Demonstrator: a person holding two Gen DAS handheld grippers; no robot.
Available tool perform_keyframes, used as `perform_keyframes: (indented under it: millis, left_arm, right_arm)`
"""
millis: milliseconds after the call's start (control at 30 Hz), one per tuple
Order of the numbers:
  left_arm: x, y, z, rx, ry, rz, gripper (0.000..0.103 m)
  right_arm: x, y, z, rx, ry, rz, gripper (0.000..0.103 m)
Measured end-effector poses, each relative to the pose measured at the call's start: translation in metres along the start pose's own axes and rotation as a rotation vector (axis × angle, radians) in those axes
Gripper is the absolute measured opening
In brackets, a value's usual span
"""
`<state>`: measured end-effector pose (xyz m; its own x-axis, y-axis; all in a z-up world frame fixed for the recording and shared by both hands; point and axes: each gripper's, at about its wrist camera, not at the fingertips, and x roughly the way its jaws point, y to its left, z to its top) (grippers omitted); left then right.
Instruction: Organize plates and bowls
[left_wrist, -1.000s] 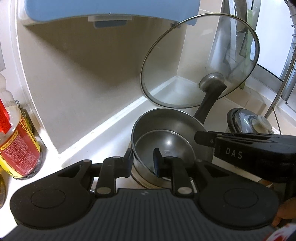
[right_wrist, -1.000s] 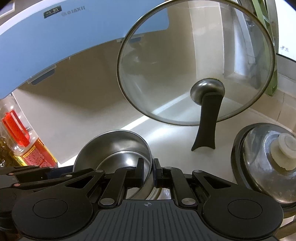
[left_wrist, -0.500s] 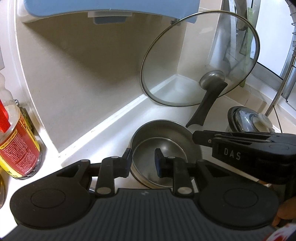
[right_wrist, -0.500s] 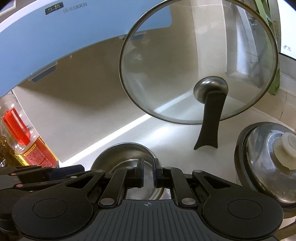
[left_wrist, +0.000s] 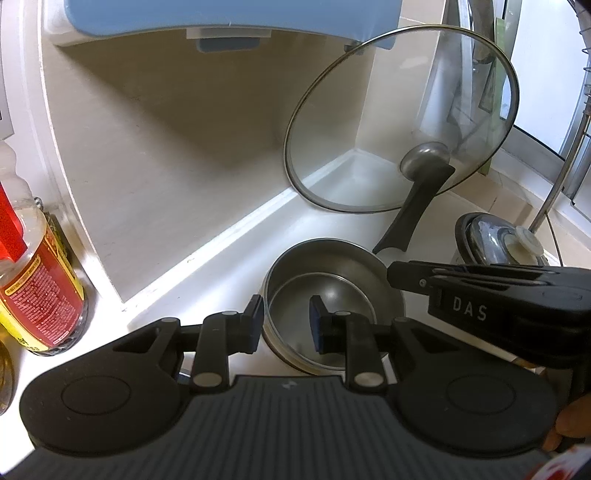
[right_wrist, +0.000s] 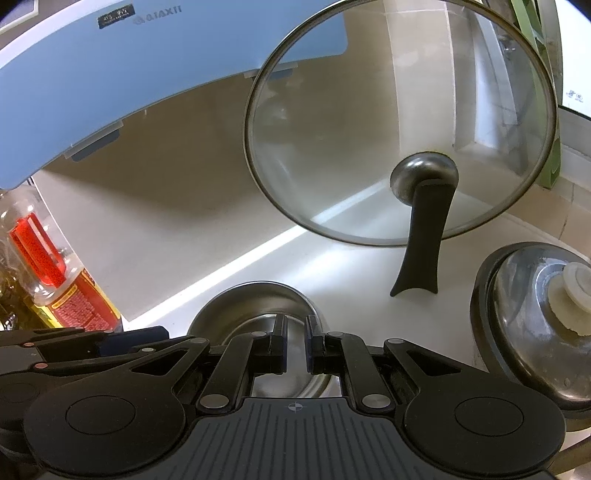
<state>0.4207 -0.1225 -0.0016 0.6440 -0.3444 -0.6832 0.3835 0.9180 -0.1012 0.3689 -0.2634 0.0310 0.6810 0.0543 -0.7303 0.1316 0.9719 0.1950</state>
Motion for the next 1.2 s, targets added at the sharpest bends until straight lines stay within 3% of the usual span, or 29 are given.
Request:
perform_keyframes:
  millis: [300,367,433,467,633,767,1200]
  left_arm:
    - [-0.002,0.005,0.001,-0.007,-0.004,0.015,0.033]
    - [-0.001,0.006,0.001,-0.008,-0.002,0.02,0.034]
    - [0.001,0.006,0.001,-0.009,0.001,0.019,0.034]
    - [0.001,0.006,0.001,-0.01,0.002,0.019,0.034]
    - [0.005,0.004,0.002,-0.007,0.008,0.02,0.043]
    - [0.01,0.003,0.003,-0.006,0.017,0.03,0.057]
    - [0.038,0.005,0.003,-0.008,0.083,0.066,0.06]
  right_arm:
    - [-0.005,-0.005,0.002,0.016,0.004,-0.011,0.014]
    - [-0.004,-0.008,0.002,0.026,0.004,-0.018,0.032]
    - [-0.006,-0.011,0.001,0.04,-0.007,-0.025,0.045]
    - [-0.006,-0.012,0.001,0.043,-0.012,-0.027,0.047]
    - [0.0,-0.013,0.0,0.037,0.016,-0.027,0.047]
    - [0.007,-0.013,-0.003,0.036,0.042,-0.025,0.047]
    - [0.034,-0.02,-0.007,0.038,0.127,-0.043,0.047]
